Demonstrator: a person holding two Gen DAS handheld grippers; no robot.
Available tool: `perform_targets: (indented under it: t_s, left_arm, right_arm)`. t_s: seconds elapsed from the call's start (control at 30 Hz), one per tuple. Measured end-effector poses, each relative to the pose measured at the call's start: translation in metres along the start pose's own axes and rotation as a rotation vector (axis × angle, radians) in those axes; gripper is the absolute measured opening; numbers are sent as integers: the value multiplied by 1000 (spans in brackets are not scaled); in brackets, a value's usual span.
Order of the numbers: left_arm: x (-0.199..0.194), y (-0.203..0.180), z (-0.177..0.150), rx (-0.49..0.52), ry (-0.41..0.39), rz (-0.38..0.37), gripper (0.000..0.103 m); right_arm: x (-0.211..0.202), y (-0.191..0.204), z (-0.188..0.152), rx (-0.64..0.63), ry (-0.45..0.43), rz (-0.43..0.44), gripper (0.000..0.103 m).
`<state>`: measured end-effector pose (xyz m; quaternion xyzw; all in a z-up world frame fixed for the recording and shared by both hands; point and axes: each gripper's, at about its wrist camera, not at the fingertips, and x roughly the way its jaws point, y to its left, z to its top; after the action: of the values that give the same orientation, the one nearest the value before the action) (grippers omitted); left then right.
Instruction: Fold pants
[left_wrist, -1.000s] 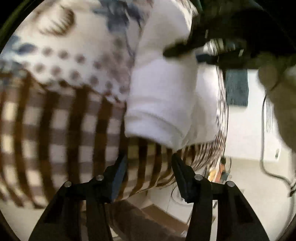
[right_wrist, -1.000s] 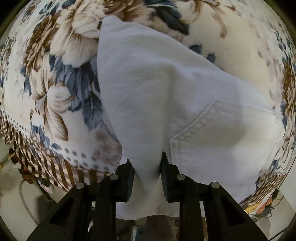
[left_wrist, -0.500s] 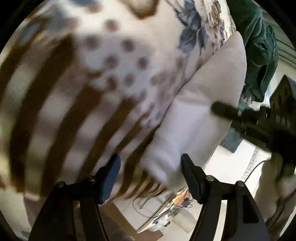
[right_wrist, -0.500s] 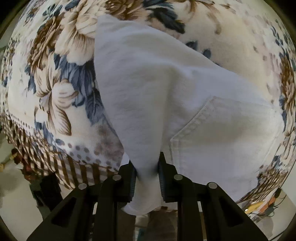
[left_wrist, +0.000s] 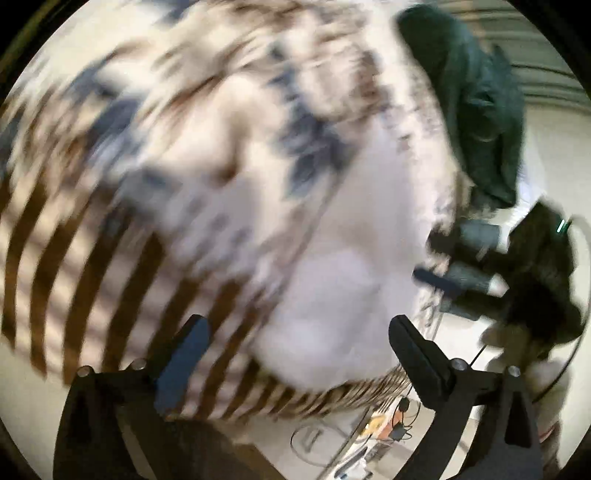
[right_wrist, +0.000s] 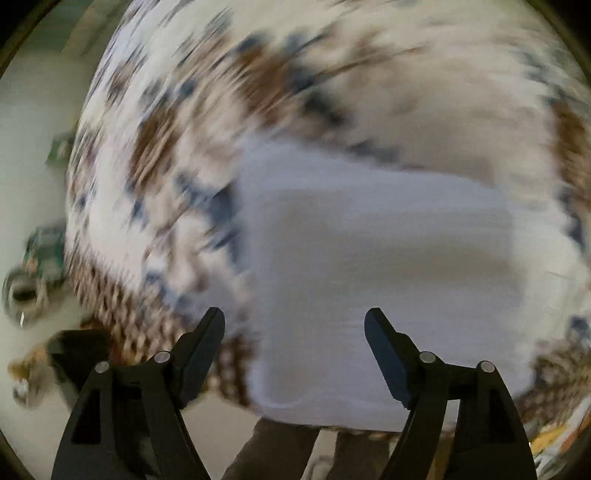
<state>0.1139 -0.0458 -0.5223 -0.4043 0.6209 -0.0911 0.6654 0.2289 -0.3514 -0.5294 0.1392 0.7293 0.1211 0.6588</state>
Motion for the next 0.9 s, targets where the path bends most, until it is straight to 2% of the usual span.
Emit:
perform_targets:
  t_s: [0.1,0.2,0.33,0.4,0.43,0.53,0.63,0.7,0.73,0.77,0.8,0.83,0.9]
  left_arm:
    - [26,-29,16,65,17,11,100]
    - [65,-64,39,139,50,57,100]
    - [104,-87,70,192,63,101,100]
    - [114,-88,81,218,61,156,100]
    - [106,-81,79,228,68,181,100]
    - [104,-61,84,253,72,167,94]
    - [99,-55,84,253,65,154,93]
    - [96,-58,83,249,70,167,93]
    - [98,-62,84,246,75,173,93]
    - [95,-64,84,238,78,178,93]
    - [93,-67,83,232,82,173,93]
    - [97,-73,84,225,85,154,93]
    - [91,-82,76,212,87,100,93]
  right_arm:
    - [-29,-60,-14,145,-85,-21,80]
    - [-48,-122,-29,242,-152,-99,80]
    - [-63,-189,-47,332,-224,-156,80]
    - [-63,-220,-52,383,-250,-162,80]
    - [-63,-230,-52,400,-256,-159,80]
    - [-56,-250,-48,406,-282,-101,80]
    - [-38,-251,-32,379,-283,-46,80]
    - [-21,-249,-20,369,-266,26,80]
    - [-9,-249,-13,376,-239,70,76]
    - [1,-251,-9,385,-212,109,65]
    - [8,-251,-6,394,-202,141,46]
    - [13,-249,-3,398,-195,113,43]
    - [6,-238,-2,375,-251,70,37]
